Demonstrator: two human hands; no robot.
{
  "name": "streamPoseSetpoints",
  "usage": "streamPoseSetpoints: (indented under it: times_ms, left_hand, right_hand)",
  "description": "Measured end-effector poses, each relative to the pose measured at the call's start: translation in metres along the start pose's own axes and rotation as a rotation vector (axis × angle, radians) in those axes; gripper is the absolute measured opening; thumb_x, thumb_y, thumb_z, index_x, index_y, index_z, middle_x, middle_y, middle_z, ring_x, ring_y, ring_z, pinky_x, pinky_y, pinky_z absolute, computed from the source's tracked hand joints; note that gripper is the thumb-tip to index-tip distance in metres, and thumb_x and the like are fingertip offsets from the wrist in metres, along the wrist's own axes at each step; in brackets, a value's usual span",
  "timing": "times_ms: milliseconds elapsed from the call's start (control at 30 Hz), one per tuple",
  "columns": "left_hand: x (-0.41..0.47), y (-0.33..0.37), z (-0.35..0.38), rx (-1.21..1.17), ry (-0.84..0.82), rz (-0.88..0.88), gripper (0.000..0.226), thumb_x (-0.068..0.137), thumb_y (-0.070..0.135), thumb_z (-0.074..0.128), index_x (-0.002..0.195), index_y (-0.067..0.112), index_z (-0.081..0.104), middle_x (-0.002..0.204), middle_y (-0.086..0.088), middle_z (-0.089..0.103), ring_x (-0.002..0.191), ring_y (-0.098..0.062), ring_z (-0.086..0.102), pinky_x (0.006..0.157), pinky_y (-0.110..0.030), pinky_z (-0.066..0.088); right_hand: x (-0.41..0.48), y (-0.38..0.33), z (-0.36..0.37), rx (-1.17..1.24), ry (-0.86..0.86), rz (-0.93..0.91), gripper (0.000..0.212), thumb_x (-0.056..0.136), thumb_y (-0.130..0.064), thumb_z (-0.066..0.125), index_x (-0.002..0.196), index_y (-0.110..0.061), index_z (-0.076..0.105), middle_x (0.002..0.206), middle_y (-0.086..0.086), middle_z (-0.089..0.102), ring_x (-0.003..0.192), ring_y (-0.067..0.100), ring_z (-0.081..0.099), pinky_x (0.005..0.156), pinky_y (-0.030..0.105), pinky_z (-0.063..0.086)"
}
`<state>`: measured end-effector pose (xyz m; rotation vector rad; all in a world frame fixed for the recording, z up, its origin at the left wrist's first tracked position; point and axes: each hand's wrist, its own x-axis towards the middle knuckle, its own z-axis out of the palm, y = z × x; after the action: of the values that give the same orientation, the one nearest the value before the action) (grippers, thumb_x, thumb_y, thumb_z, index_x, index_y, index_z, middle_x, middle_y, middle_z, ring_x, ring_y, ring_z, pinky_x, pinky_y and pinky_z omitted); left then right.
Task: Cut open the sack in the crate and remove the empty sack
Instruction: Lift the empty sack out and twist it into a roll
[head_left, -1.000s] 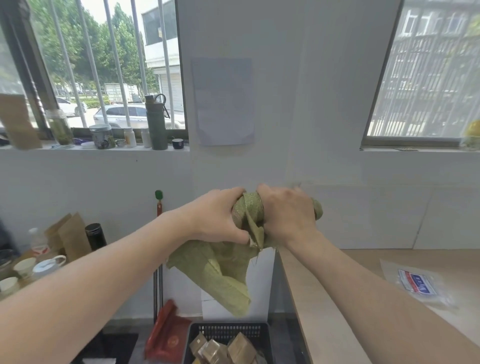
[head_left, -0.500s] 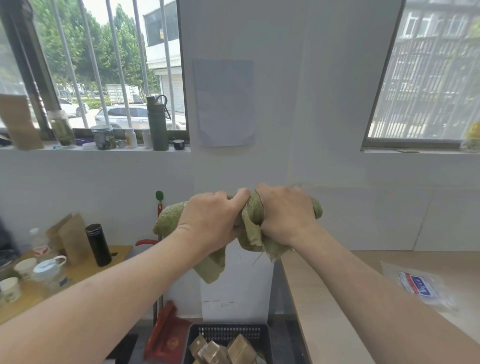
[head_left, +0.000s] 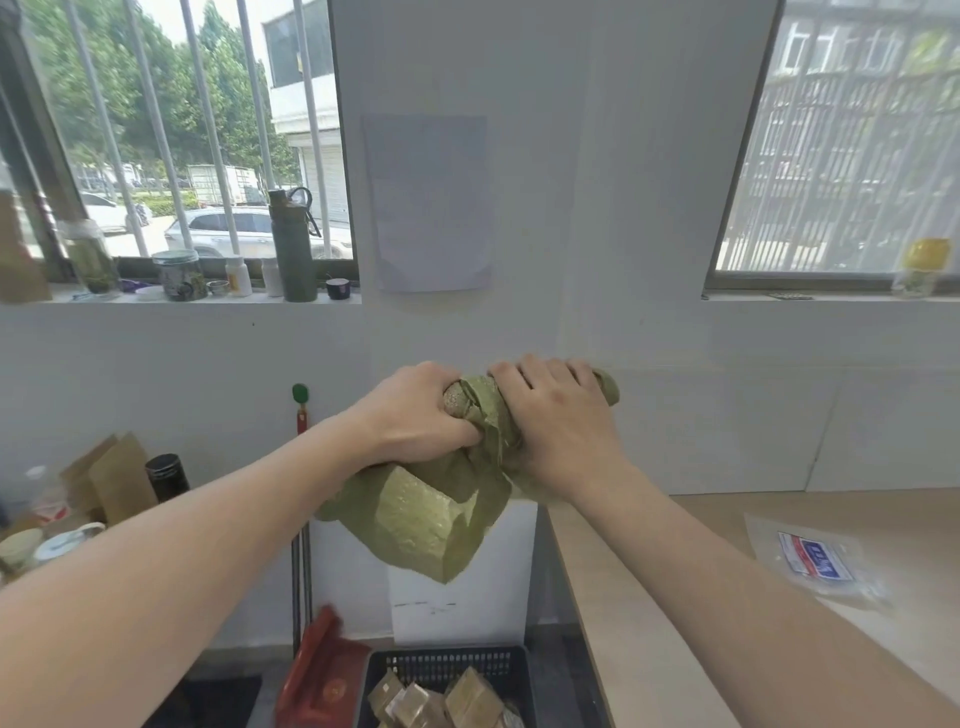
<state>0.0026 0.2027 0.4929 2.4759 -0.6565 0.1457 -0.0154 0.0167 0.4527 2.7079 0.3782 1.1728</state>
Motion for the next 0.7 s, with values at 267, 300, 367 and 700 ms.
streamPoseSetpoints:
  times_ms: [267, 300, 367, 700]
  left_hand:
    - [-0.003, 0.007, -0.008, -0.159, -0.194, -0.007, 0.022, 0.077, 0.015, 0.073, 0.083, -0.003, 0.062, 0.061, 0.002, 0.059, 0.054, -0.011, 0.055, 0.056, -0.030, 0.049]
    - [-0.004, 0.006, -0.007, -0.127, -0.174, 0.013, 0.020, 0.077, 0.020, 0.073, 0.082, 0.003, 0.063, 0.062, 0.005, 0.061, 0.055, -0.011, 0.057, 0.057, -0.031, 0.050]
    - [-0.007, 0.001, -0.005, 0.014, -0.092, 0.064, 0.023, 0.072, 0.035, 0.074, 0.084, 0.019, 0.063, 0.068, 0.010, 0.068, 0.063, -0.011, 0.064, 0.062, -0.033, 0.056]
    - [-0.011, -0.040, 0.034, 0.862, 0.499, 0.227, 0.098, 0.056, 0.041, 0.092, 0.141, 0.014, 0.052, 0.079, -0.011, 0.058, 0.066, -0.032, 0.058, 0.061, -0.038, 0.045]
  right_hand:
    - [0.002, -0.004, 0.004, -0.018, 0.132, 0.044, 0.028, 0.063, -0.008, 0.075, 0.083, -0.018, 0.058, 0.065, 0.000, 0.057, 0.058, 0.029, 0.052, 0.058, 0.035, 0.031]
    - [0.004, -0.004, 0.004, -0.020, 0.115, 0.055, 0.030, 0.061, -0.008, 0.076, 0.080, -0.019, 0.056, 0.063, 0.000, 0.057, 0.056, 0.029, 0.051, 0.057, 0.034, 0.029]
    - [0.008, -0.005, 0.005, -0.027, 0.057, 0.075, 0.033, 0.056, -0.007, 0.075, 0.076, -0.020, 0.051, 0.058, -0.001, 0.056, 0.052, 0.028, 0.049, 0.056, 0.032, 0.026]
    - [0.018, -0.014, -0.014, 0.234, -0.367, 0.232, 0.016, 0.074, -0.021, 0.063, 0.087, -0.025, 0.055, 0.072, -0.007, 0.055, 0.071, 0.028, 0.054, 0.055, 0.030, 0.034]
